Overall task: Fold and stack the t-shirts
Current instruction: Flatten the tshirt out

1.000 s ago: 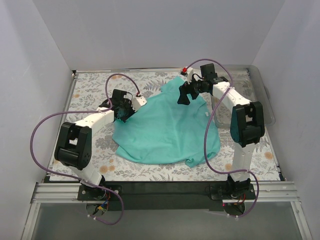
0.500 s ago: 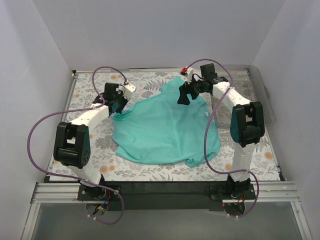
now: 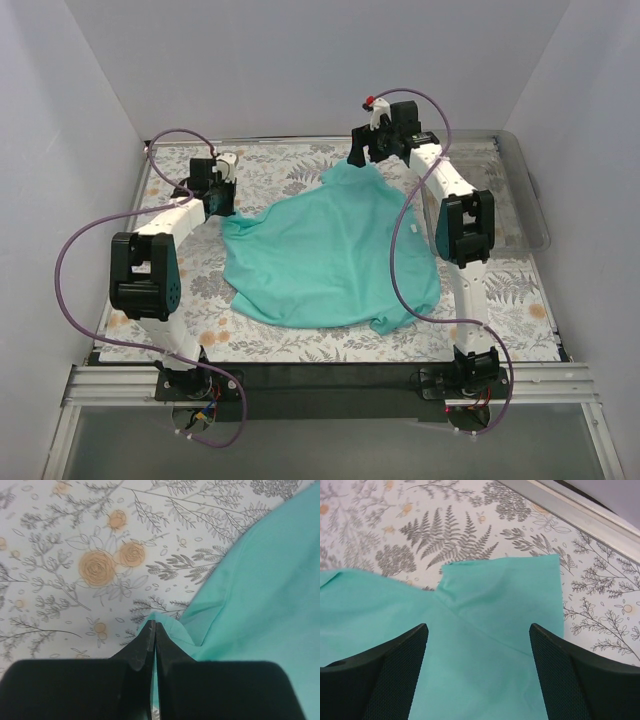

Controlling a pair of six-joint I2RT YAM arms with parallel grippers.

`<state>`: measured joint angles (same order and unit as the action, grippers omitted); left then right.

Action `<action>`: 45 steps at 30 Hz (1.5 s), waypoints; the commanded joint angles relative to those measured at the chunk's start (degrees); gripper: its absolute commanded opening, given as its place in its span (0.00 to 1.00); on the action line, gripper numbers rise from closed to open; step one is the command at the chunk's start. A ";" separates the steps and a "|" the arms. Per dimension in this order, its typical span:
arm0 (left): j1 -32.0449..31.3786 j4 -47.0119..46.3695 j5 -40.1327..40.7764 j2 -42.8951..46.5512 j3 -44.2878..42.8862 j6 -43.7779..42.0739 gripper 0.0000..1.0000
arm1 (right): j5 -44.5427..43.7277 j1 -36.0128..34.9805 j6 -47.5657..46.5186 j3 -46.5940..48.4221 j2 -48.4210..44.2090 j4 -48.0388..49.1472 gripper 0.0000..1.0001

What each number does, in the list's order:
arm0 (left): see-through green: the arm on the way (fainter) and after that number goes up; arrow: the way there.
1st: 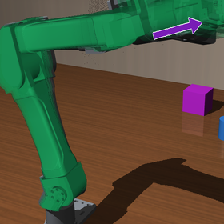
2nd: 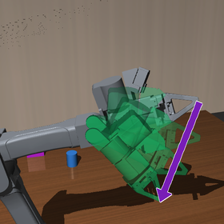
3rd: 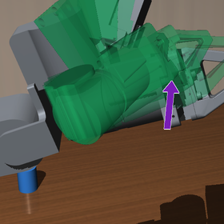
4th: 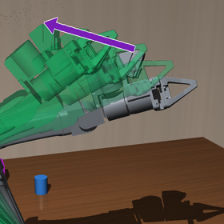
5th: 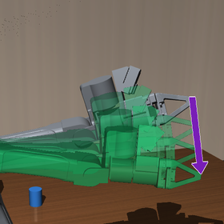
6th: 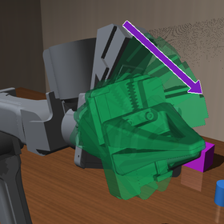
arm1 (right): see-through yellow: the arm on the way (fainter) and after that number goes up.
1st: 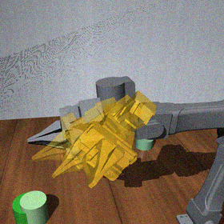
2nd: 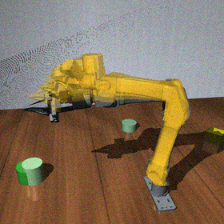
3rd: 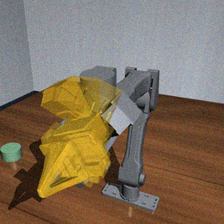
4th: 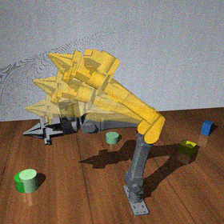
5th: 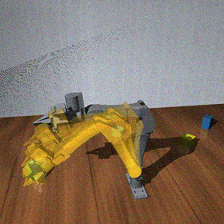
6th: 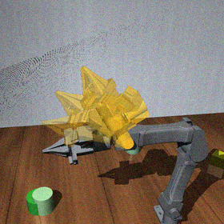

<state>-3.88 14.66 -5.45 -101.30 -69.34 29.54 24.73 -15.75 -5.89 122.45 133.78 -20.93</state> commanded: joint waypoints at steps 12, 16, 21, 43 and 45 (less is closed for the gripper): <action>-0.08 -0.77 -3.51 7.16 7.73 6.05 0.00 | -15.32 0.02 17.31 8.59 12.20 14.59 0.61; -0.08 -0.86 -4.65 7.69 8.08 6.93 0.00 | -16.91 0.02 19.95 9.56 14.23 15.57 0.60; -0.08 -0.77 -6.15 8.39 7.99 7.55 0.00 | -18.92 0.19 20.31 11.23 16.16 11.97 0.59; -0.08 -0.42 -6.15 17.27 17.22 8.78 0.00 | -12.87 0.81 6.16 -17.47 0.36 1.06 0.01; -0.08 -0.42 -6.06 18.67 18.36 8.61 0.00 | -11.81 0.20 3.44 -21.80 -3.42 0.98 0.01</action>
<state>-3.99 14.70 -11.35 -86.85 -52.73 38.00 10.59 -14.28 2.66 108.51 136.33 -15.77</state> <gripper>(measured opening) 0.012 0.018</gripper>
